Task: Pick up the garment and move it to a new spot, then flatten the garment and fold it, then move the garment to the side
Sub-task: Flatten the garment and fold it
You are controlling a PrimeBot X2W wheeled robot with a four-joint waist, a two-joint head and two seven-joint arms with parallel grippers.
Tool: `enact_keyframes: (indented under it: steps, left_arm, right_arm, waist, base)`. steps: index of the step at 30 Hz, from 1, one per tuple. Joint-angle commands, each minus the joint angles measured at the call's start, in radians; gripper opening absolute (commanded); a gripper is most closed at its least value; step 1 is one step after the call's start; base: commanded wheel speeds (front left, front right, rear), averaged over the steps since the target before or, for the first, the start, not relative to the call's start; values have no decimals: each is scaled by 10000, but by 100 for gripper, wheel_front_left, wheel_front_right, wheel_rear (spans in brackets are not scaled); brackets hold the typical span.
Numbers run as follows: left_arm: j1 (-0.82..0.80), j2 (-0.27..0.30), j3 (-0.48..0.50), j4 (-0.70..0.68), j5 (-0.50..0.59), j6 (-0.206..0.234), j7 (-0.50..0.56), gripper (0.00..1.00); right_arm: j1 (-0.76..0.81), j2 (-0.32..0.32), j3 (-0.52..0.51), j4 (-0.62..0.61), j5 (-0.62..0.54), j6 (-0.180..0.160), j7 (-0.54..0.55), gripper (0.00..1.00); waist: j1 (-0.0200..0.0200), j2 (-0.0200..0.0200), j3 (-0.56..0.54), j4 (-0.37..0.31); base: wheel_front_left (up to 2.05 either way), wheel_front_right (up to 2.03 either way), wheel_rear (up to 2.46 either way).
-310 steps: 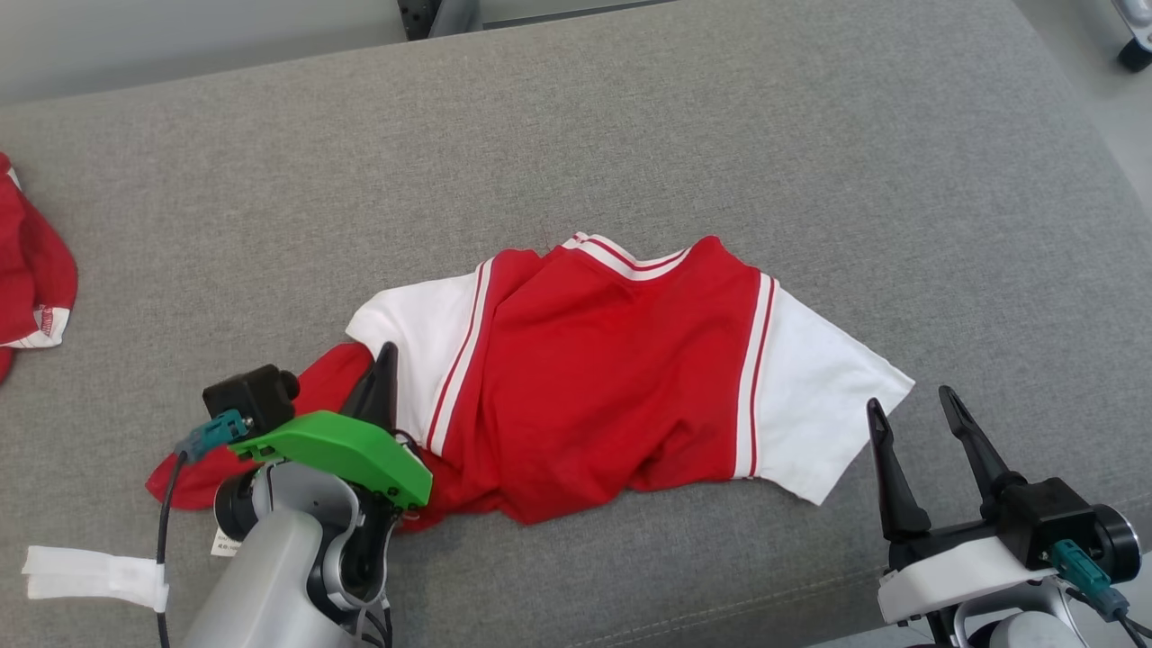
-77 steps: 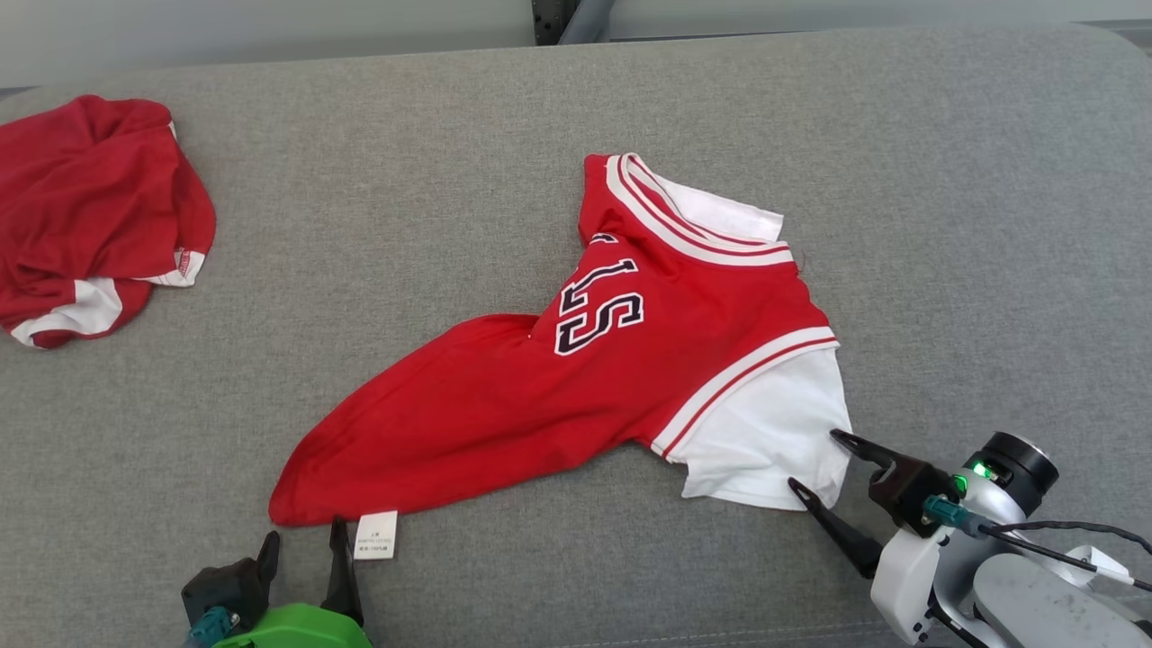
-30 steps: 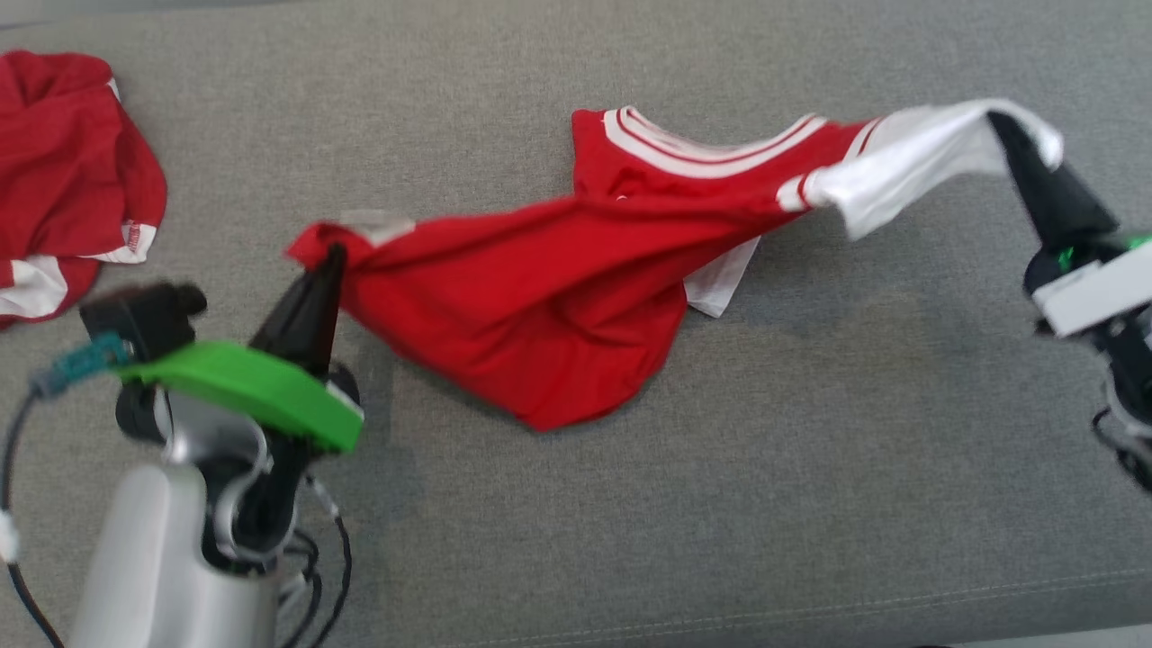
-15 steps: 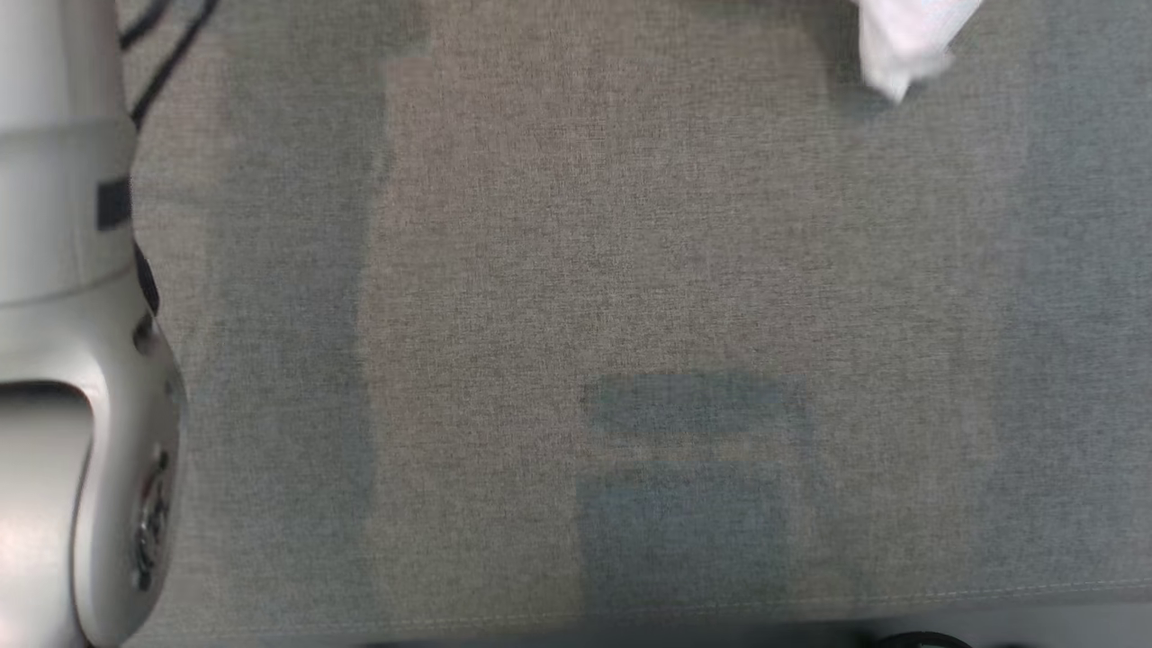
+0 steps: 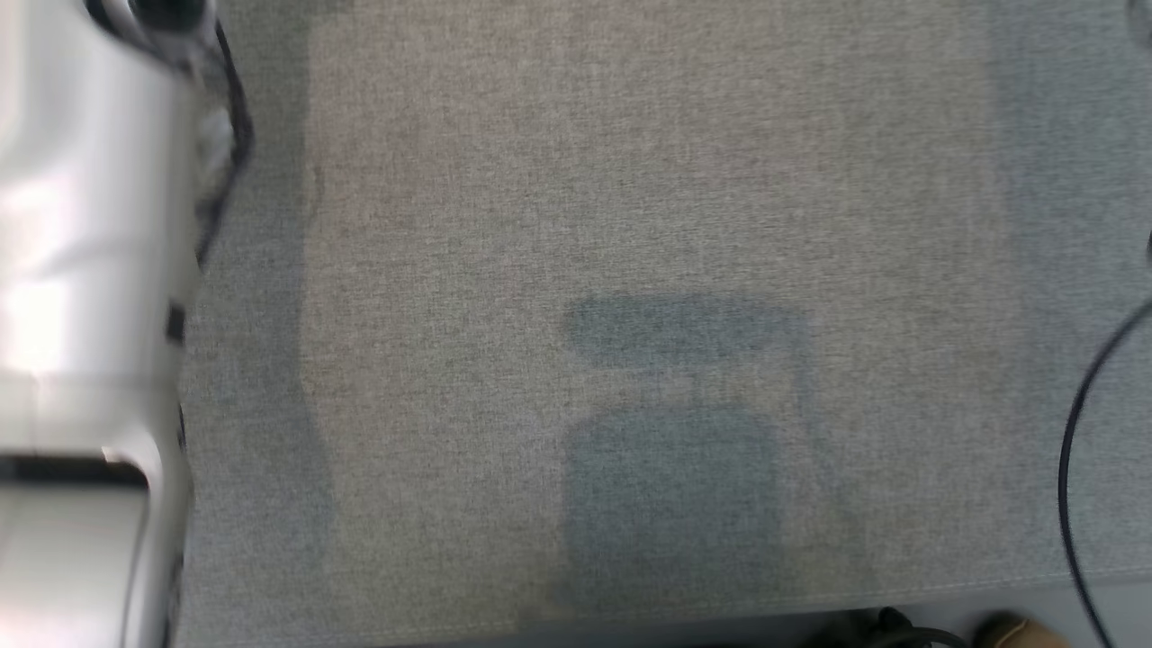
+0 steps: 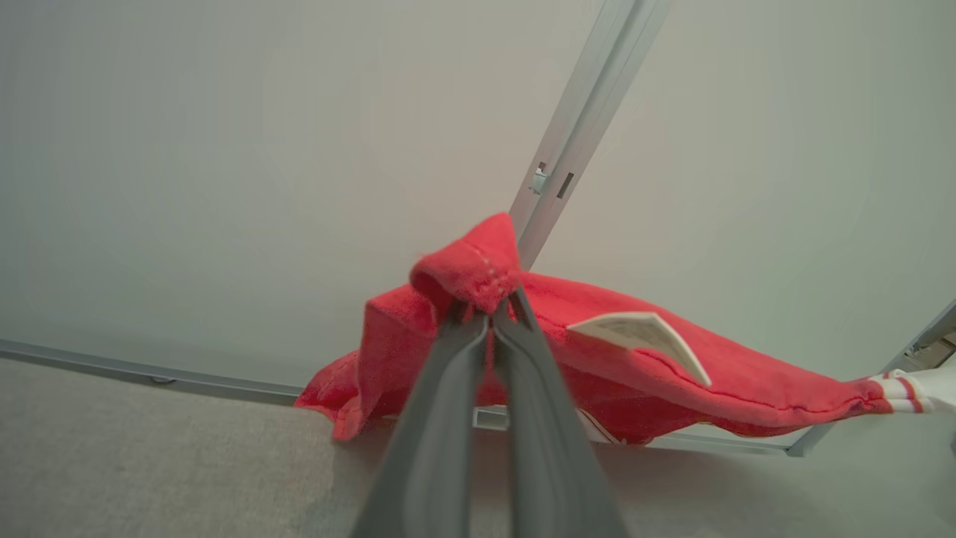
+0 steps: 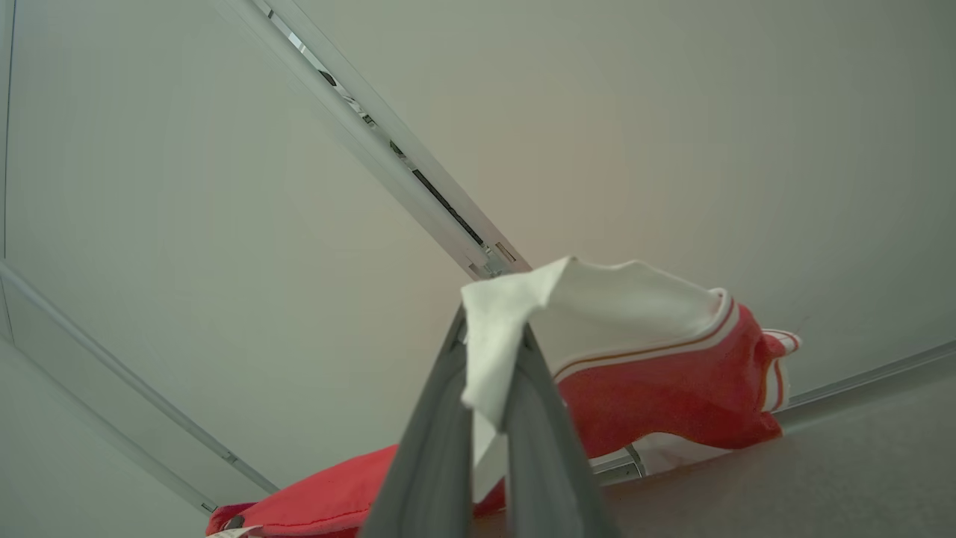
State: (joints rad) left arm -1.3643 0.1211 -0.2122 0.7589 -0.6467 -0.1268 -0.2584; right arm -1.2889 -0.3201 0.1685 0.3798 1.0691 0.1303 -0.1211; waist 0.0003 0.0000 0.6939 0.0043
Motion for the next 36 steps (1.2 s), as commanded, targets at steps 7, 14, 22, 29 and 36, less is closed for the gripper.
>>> enact_keyframes:
  steps: [7,14,22,29,36]
  left_arm:
    - [5913,1231,-301,-1992,-1443,-50,-81,0]
    - [10149,954,542,-3749,-1110,-21,-71,0]
    - [14596,-284,764,-5436,-769,671,-47,0]
    - [14528,-244,142,-7531,-519,1528,1212,0]
    - [12666,313,555,-8757,-1177,2496,3718,0]
  right_arm:
    - [7243,-1573,1331,-2596,1705,5,-422,0]
    - [10873,-2438,2016,-3489,2230,-4,-986,0]
    - [13749,-3028,2084,-3709,2621,-4,-1374,0]
    - [13218,-3323,1611,-4633,3251,-1,-1288,0]
    - [10569,-3339,2067,-3833,2998,2,13,0]
  waist:
    - [-3,0,-2452,-688]
    - [-3,0,-3342,-823]
    - [-3,0,-3775,-908]
    - [-3,0,-3593,-820]
    - [-3,0,-2987,-642]
  base:
    - [0,0,0]
    - [0,0,0]
    - [0,0,0]
    - [0,0,0]
    - [0,0,0]
